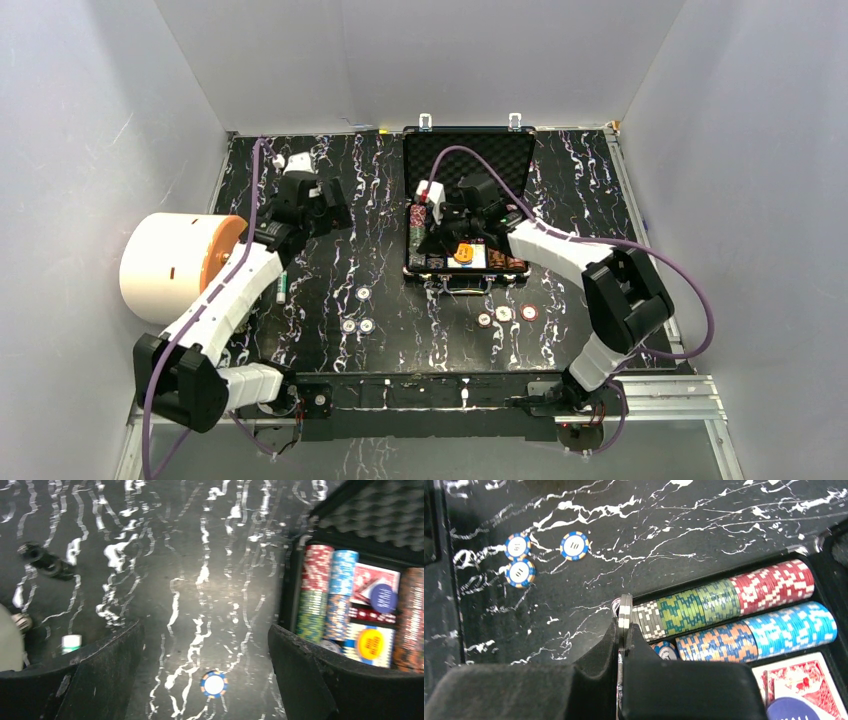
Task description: Pack up texas hold em set
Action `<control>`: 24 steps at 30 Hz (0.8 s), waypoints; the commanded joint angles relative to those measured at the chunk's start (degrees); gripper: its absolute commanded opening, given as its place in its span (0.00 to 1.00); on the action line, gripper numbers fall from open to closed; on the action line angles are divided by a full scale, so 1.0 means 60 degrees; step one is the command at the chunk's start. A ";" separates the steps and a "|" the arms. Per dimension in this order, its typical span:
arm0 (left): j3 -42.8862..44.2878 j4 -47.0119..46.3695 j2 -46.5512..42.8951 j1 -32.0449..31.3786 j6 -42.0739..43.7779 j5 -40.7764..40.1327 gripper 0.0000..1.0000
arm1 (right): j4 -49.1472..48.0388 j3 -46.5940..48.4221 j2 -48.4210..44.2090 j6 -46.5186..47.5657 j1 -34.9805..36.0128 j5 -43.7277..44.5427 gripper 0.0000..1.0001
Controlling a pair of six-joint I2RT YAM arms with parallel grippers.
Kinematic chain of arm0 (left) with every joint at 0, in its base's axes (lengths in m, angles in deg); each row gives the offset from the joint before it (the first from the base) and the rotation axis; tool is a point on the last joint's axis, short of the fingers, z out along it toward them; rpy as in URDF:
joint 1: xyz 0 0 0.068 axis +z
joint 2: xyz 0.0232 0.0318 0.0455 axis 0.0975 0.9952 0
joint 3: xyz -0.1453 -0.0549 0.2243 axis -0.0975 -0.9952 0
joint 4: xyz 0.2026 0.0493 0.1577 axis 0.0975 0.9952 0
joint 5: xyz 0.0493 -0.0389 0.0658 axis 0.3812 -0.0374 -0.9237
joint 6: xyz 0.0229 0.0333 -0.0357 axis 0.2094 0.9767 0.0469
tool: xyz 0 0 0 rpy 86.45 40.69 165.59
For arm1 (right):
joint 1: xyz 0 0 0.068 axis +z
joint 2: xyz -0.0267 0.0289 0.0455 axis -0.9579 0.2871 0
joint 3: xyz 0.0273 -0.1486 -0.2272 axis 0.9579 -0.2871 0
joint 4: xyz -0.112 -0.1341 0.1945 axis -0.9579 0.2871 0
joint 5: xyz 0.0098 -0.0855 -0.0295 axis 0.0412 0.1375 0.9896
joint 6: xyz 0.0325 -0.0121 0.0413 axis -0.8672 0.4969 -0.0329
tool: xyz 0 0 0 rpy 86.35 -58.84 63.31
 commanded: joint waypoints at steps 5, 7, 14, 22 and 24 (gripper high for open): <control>-0.0717 -0.0614 -0.1150 0.0157 0.0262 -0.2054 0.92 | 0.1580 0.1025 0.0728 0.3207 0.0873 0.0668 0.00; -0.0856 -0.0764 -0.1277 0.0160 0.0283 -0.1933 0.92 | 0.1587 0.1064 0.0808 0.3301 0.0929 0.0762 0.00; -0.1176 -0.0916 -0.1283 0.0161 0.0127 -0.1514 0.94 | 0.1978 0.1410 0.1219 0.3688 0.1177 0.1655 0.00; -0.1271 -0.0950 -0.1244 0.0161 0.0141 -0.1416 0.94 | 0.1877 0.1541 0.1280 0.3694 0.1196 0.1700 0.00; -0.1286 -0.0965 -0.1249 0.0161 0.0128 -0.1387 0.94 | 0.1989 0.1516 0.1292 0.3827 0.1196 0.1711 0.01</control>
